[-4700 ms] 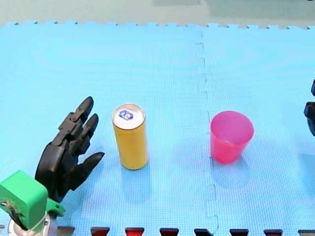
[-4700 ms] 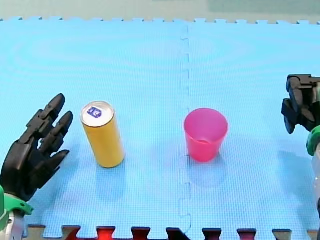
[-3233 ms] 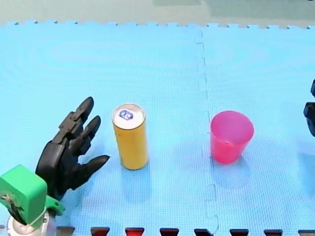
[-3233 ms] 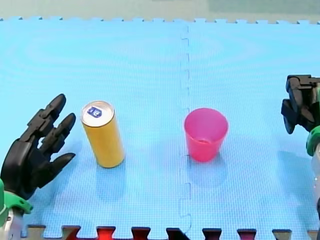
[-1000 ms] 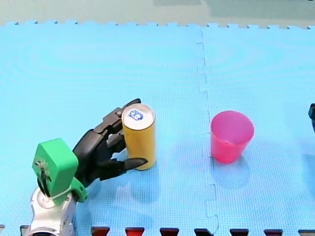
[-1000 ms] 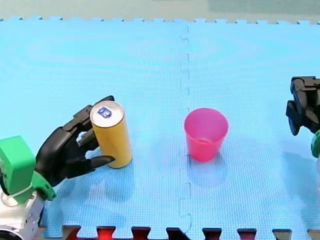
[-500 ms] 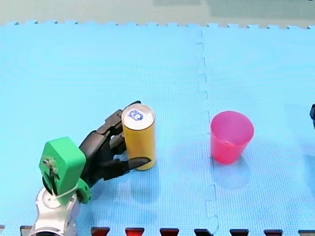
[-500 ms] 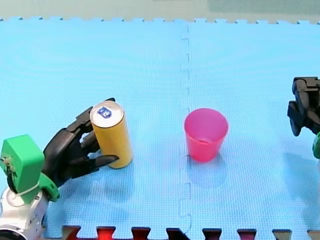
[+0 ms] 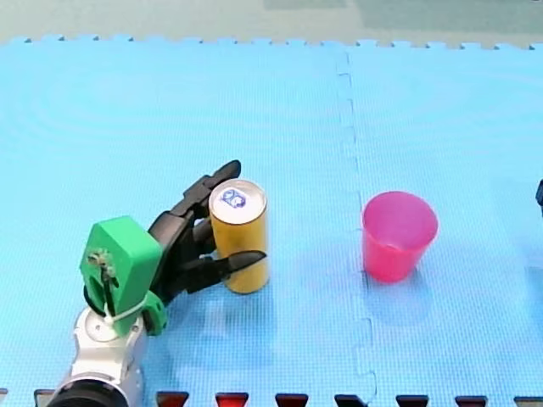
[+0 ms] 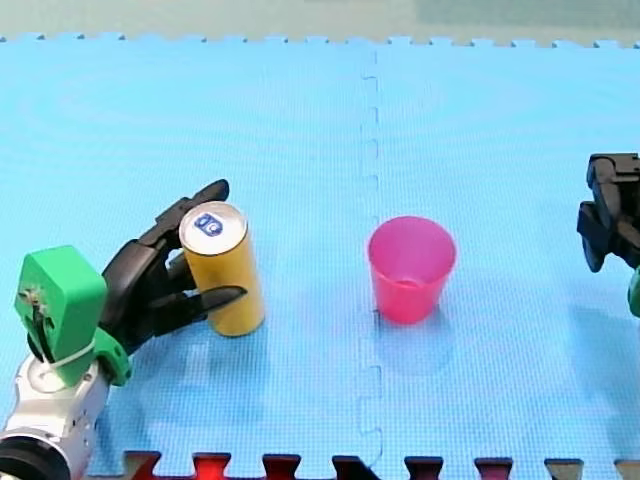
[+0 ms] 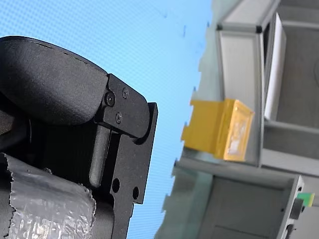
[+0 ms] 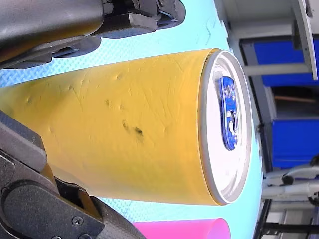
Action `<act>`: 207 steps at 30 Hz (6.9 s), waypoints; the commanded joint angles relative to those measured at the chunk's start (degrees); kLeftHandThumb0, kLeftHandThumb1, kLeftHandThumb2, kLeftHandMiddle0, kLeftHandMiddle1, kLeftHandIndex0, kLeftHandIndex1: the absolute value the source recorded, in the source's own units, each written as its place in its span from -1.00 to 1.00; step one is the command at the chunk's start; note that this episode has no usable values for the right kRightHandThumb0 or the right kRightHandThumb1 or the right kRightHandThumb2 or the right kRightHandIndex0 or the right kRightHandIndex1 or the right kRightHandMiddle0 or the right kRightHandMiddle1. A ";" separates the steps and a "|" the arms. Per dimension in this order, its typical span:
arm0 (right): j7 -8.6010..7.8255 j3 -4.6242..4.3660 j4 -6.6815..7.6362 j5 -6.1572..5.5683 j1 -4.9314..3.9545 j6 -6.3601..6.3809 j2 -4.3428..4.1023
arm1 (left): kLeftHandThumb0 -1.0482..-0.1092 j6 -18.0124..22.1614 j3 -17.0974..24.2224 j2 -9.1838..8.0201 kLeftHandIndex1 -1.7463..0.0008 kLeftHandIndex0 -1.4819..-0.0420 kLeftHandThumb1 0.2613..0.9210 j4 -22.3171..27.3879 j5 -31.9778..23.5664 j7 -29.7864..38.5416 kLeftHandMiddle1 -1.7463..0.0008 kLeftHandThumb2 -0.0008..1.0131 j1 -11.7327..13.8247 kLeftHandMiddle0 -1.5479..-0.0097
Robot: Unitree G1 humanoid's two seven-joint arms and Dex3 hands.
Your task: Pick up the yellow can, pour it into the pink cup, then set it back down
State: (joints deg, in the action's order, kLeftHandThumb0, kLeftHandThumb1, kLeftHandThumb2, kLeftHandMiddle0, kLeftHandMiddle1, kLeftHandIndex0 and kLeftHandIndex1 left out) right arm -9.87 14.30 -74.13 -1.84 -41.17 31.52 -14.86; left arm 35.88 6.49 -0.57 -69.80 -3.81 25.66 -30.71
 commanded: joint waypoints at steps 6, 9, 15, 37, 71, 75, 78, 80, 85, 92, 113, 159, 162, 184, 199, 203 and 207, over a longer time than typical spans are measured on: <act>-0.56 0.34 0.25 -0.56 -0.27 -0.25 -0.31 | -0.37 0.93 0.05 -0.23 0.99 0.79 0.12 -0.59 0.71 -0.12 0.99 -1.00 -0.47 0.62; -0.56 0.33 0.28 -0.52 -0.33 -0.17 -0.26 | -0.33 1.02 -0.24 -0.37 1.00 0.79 0.10 -0.58 1.24 -0.24 0.99 -1.00 -0.49 0.61; -0.39 0.25 0.31 -0.42 -0.27 0.04 -0.09 | -0.25 0.42 -2.21 -0.21 0.95 0.54 0.21 -0.60 5.16 -7.57 0.93 -0.98 -0.71 0.36; -0.12 0.16 0.22 -0.23 0.12 0.47 0.06 | 0.47 -7.73 -0.92 0.86 0.99 -0.68 0.49 0.44 4.17 -17.06 0.93 -0.99 -1.82 -0.74; 1.94 -1.33 -0.04 1.10 0.29 0.99 1.56 | 0.49 -4.68 -11.76 -1.15 1.00 -0.64 0.48 7.55 23.56 -44.45 1.00 -1.00 -10.04 -0.73; 1.88 -1.43 -0.08 1.17 0.28 1.08 1.65 | 0.48 -8.68 -14.08 -1.26 1.00 -0.64 0.48 9.82 26.29 -46.98 1.00 -1.00 -11.21 -0.73; 1.75 -1.51 -0.12 1.22 0.26 1.12 1.72 | 0.47 -10.82 -15.11 -1.28 1.00 -0.65 0.48 11.57 26.94 -47.25 1.00 -1.00 -11.12 -0.72; 1.49 -1.44 -0.14 1.09 0.23 1.05 1.82 | 0.47 -11.60 -15.84 -1.36 1.00 -0.65 0.48 12.51 27.45 -47.59 1.00 -1.00 -10.87 -0.72; 0.80 -1.13 -0.13 0.67 0.31 0.90 2.00 | 0.45 -13.16 -18.51 -2.17 1.00 -0.65 0.47 14.36 30.29 -48.87 1.00 -1.00 -10.60 -0.70; 0.76 -1.09 -0.07 0.68 0.42 0.84 2.21 | 0.37 -13.94 -22.35 -2.88 1.00 -0.64 0.48 14.34 34.83 -52.82 1.00 -1.00 -11.60 -0.69; 3.83 -1.72 1.15 0.51 0.45 0.60 4.32 | 0.40 -16.30 -31.50 -1.38 0.99 -0.70 0.43 13.08 44.61 -63.93 0.97 -1.00 -16.76 -0.77; 2.99 -1.02 1.29 -0.84 0.27 0.39 4.81 | 0.53 -32.24 -46.18 -1.30 -0.52 0.03 0.81 7.38 59.99 -82.71 -0.93 -0.99 -21.97 0.04; 2.62 -0.83 1.27 -1.09 0.23 0.23 4.83 | 0.52 -32.36 -46.46 -1.23 -0.52 0.03 0.82 7.32 59.87 -82.69 -0.92 -0.99 -22.03 0.03; 4.78 -2.19 1.02 0.83 0.22 0.29 4.33 | 0.48 -31.23 -48.15 0.42 -0.05 -0.19 0.84 5.52 59.74 -84.08 -0.64 -1.00 -23.24 -0.08; 6.36 -3.37 0.83 2.59 0.38 1.02 3.85 | 0.45 -31.85 -49.01 0.94 0.43 -0.40 0.86 5.05 60.20 -85.57 -0.51 -1.00 -23.63 -0.12; 6.18 -3.25 0.84 2.32 0.38 0.95 3.94 | 0.45 -32.89 -49.53 0.65 0.49 -0.43 0.86 5.28 60.82 -85.54 -0.48 -1.00 -23.56 -0.13; 6.00 -3.16 0.82 2.14 0.34 0.82 4.03 | 0.45 -33.71 -49.83 0.39 0.51 -0.45 0.86 5.57 61.29 -85.27 -0.47 -1.00 -23.45 -0.14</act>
State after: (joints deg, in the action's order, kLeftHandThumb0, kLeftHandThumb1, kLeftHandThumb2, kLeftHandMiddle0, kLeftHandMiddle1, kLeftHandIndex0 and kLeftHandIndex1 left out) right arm -3.84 10.96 -73.34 0.52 -40.86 32.25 -10.66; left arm 2.53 -43.22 0.18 -64.60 57.39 -59.42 -53.57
